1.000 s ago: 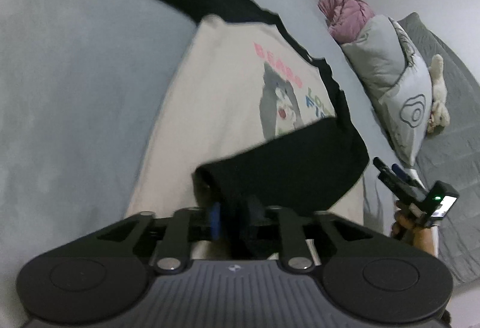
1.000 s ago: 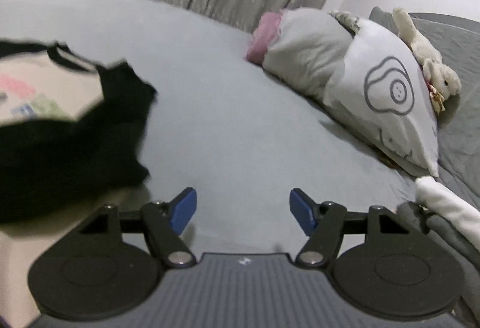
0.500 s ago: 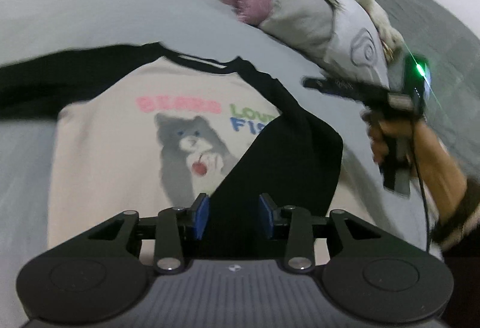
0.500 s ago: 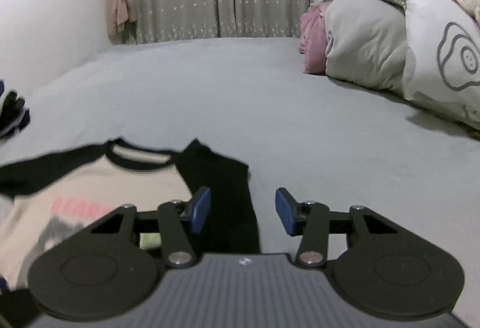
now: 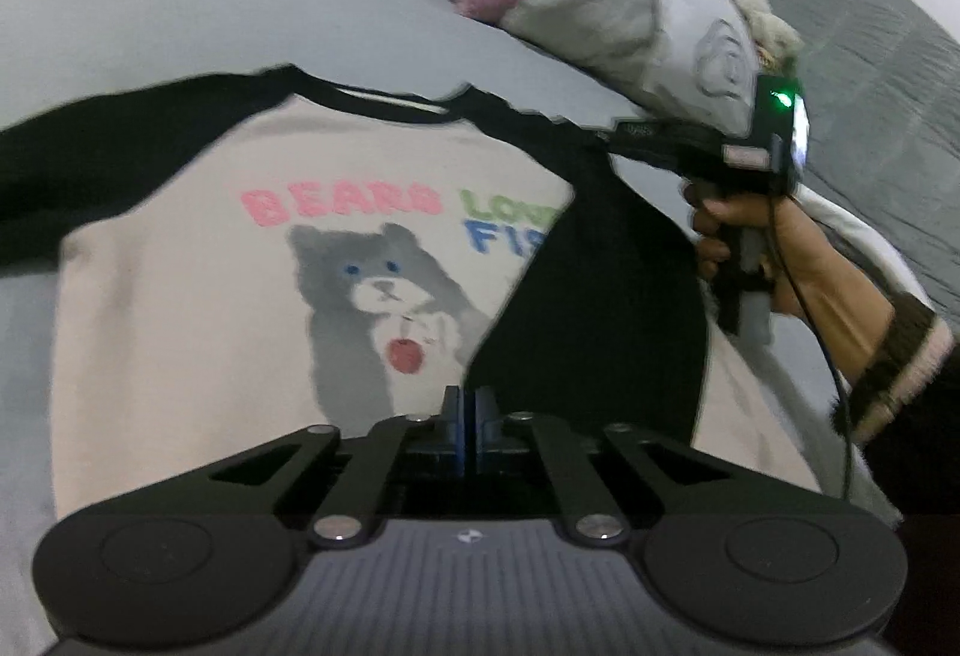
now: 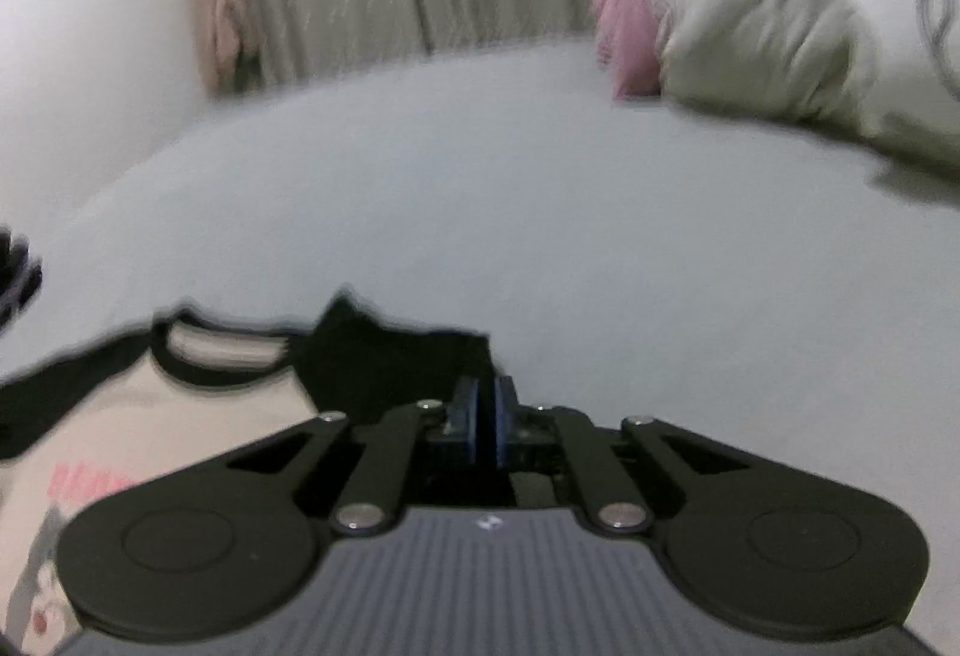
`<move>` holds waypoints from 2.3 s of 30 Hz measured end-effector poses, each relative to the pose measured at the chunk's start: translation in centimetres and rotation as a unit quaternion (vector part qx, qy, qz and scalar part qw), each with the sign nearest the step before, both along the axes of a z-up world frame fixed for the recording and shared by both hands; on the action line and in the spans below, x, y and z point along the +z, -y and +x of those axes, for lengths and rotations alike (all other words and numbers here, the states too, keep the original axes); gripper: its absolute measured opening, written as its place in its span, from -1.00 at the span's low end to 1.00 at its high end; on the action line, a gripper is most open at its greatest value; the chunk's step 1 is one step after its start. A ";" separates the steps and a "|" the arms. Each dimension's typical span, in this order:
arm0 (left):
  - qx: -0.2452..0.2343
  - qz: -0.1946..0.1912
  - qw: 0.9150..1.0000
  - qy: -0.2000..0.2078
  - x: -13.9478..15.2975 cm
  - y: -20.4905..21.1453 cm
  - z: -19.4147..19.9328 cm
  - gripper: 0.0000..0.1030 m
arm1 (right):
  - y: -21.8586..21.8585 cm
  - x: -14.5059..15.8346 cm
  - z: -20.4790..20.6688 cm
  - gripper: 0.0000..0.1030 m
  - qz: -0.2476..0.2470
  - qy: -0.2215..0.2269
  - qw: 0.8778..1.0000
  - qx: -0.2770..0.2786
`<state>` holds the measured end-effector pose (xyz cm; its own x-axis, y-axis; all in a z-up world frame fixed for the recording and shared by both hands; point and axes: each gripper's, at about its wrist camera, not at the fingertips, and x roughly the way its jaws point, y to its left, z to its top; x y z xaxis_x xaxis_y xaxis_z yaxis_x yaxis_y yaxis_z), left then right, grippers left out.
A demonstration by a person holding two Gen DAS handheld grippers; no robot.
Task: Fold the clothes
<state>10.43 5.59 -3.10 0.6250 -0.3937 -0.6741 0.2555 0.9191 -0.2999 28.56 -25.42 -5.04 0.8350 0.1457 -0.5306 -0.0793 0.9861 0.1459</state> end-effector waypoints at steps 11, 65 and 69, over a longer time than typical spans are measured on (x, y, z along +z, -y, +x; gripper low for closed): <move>0.017 0.041 0.999 0.019 0.9 0.6 -1.1 -0.60 | 0.5 0.5 -1.6 -0.45 -0.027 -0.009 0.999 -0.022; 0.547 -0.131 0.826 0.040 0.0 -22.8 -3.7 0.64 | -6.5 4.2 -17.2 0.65 -0.044 -0.034 0.997 0.061; 0.567 -0.163 0.805 0.067 -0.5 -24.0 -3.0 0.63 | -7.1 3.8 -17.1 0.66 -0.051 -0.037 0.996 0.068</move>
